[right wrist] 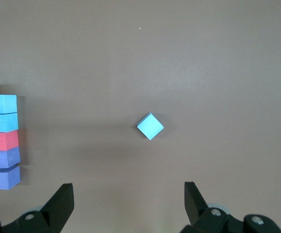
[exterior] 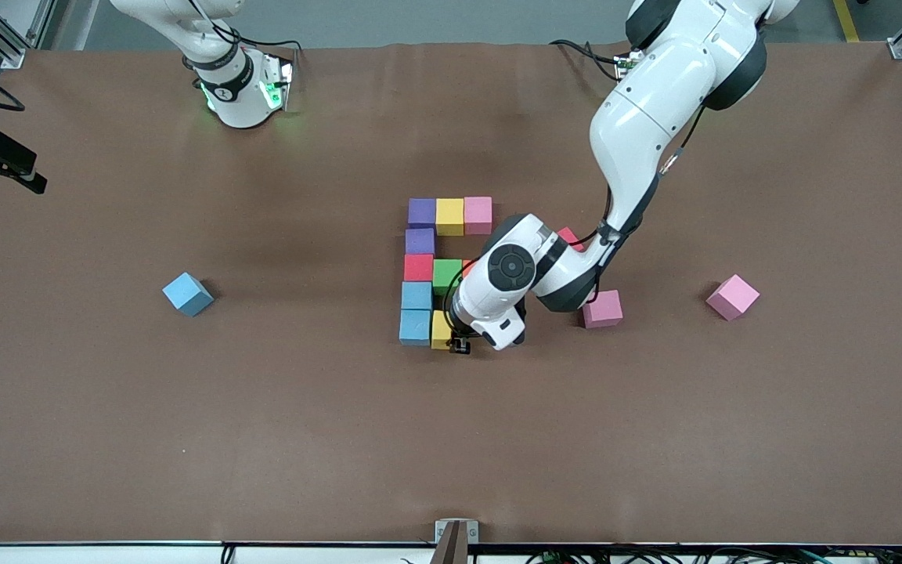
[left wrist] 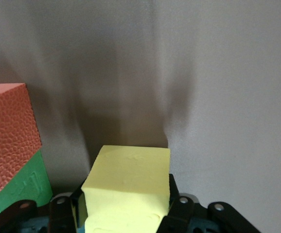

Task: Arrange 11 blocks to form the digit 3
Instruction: 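Lower the yellow cube beside light blue and open the left gripper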

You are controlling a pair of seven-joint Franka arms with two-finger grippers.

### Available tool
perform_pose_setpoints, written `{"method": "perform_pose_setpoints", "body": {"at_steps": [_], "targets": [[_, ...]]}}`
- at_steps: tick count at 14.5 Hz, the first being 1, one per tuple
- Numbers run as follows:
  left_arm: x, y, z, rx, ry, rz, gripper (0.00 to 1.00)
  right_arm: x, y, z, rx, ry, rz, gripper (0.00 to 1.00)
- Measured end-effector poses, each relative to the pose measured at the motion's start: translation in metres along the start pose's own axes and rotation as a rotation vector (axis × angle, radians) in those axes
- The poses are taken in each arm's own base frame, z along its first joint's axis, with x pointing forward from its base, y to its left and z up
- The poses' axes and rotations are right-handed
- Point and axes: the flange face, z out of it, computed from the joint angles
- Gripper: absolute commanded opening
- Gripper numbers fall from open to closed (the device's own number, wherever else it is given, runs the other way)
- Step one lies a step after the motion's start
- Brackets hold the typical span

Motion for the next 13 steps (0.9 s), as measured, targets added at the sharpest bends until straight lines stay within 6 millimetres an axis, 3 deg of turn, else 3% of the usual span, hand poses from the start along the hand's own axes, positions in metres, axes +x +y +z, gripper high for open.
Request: {"method": "perform_pose_setpoints", "body": {"at_steps": [8, 10, 11, 12, 13], "targets": [[-0.0028, -0.0020, 0.0017, -0.005, 0.009, -0.014, 0.17, 0.0000, -0.0009, 0.0000, 0.000, 0.000, -0.002, 1.00], [-0.0037, -0.0025, 0.0020, -0.006, 0.011, -0.012, 0.24, 0.0000, -0.0009, 0.0000, 0.000, 0.000, -0.002, 1.00], [-0.0044, -0.0030, 0.0023, -0.006, 0.012, -0.010, 0.39, 0.0000, -0.0010, 0.0000, 0.000, 0.000, -0.002, 1.00], [-0.0051, -0.0035, 0.0025, -0.007, 0.013, -0.008, 0.61, 0.0001, -0.0011, 0.0000, 0.000, 0.000, -0.002, 1.00], [-0.0052, -0.0036, 0.0027, -0.007, 0.014, -0.008, 0.93, 0.0001, -0.0011, 0.0000, 0.000, 0.000, -0.002, 1.00]]}}
